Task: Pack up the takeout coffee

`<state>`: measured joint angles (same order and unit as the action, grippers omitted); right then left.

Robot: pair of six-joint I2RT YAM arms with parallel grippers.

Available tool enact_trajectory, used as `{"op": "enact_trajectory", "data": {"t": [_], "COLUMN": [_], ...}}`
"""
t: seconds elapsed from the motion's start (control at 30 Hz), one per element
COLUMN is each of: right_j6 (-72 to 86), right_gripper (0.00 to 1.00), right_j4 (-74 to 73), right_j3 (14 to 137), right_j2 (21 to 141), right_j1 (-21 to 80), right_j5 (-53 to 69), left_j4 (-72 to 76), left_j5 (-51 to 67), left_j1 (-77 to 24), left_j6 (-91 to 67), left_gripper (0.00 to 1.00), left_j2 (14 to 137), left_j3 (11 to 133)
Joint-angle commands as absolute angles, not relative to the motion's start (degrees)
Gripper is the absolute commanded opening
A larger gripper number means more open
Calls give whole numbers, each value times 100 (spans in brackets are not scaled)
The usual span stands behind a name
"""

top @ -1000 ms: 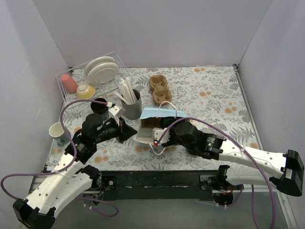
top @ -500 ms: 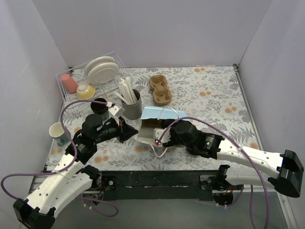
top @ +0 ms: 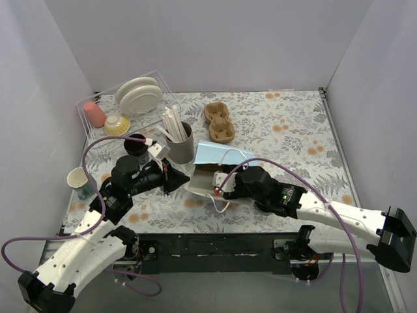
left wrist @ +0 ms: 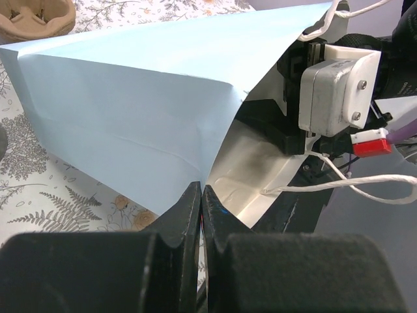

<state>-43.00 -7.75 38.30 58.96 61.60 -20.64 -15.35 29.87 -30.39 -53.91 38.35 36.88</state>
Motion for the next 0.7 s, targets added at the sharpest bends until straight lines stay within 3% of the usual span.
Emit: {"op": "enact_trajectory", "data": {"t": [0.0,0.37,0.67], "right_j6": [-4025,-4798,-5396], "right_gripper": [32,31,28], "right_j4": [-98,70,264], "right_j3": [3639,3551,3542], "right_j2": [5704,5669,5906], "right_j1": [6056,6029,6012], "right_j5": [-2373,-1872,-2532], "left_j4": [-1389,-1389,-1354], "left_j5": [3006,2997,3076], "left_j1": [-3032,-3032,-3032], "left_j6": [-5484,-5730,-5836], "left_gripper": [0,0,0], "left_j2": [3727,3823,3797], "left_j3": [3700,3726,3771]}}
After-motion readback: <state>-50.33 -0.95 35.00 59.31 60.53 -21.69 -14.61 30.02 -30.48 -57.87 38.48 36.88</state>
